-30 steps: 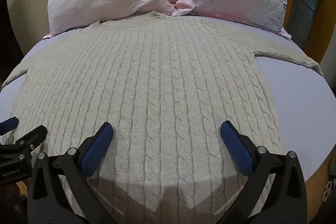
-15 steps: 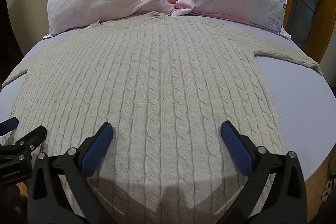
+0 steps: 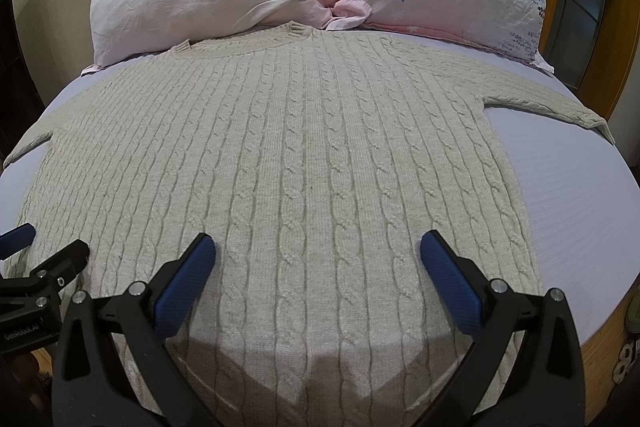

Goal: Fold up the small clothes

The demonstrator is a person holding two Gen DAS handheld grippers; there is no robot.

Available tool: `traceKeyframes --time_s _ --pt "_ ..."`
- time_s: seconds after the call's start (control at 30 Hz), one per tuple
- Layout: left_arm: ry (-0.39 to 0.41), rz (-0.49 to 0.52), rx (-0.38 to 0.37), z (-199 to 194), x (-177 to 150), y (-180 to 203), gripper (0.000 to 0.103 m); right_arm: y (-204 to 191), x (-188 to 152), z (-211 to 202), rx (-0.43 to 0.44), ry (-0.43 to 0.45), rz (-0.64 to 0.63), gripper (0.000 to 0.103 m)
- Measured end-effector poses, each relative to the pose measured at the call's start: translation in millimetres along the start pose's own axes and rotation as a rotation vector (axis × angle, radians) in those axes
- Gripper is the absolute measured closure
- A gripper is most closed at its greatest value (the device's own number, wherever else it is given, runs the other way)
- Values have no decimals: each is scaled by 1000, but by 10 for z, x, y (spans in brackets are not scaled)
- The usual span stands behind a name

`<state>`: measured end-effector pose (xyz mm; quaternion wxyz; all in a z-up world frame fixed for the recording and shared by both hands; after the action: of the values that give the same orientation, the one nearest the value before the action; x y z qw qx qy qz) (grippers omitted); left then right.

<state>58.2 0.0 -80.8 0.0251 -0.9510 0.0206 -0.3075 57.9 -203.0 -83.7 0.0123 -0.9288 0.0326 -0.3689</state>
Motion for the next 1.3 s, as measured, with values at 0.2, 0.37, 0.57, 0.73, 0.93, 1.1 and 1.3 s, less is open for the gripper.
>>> traceKeyframes --time_s 0.2,0.37,0.57,0.73,0.93,1.1,1.3 --pt "1 0 0 0 2 0 1 1 -1 -1 0 1 0 2" --pt "2 0 0 -1 3 0 1 1 -2 -2 0 1 0 2" --pt "4 0 0 -2 4 0 1 1 -4 -3 0 1 0 2" --pt "5 0 0 -2 5 0 1 1 -5 -3 0 1 0 2" --pt "5 0 0 -2 7 0 1 1 -4 -5 0 2 0 2" --pt "6 -1 0 -3 6 0 1 0 11 -14 0 1 -1 2" --pt "53 4 0 -53 14 -21 1 -7 103 -69 31 48 -38 2"
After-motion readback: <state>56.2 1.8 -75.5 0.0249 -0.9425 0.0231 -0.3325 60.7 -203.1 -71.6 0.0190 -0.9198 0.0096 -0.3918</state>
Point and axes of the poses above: each gripper's, at about its wrist camera, not at the fingertips, and z roughly the way its jaws point, y to its right, x to its top, the point moved 10 cm from there along z, roughly the way its jaws point, and after that the axes turned 2 degrees about x, right-handed, at the moved point
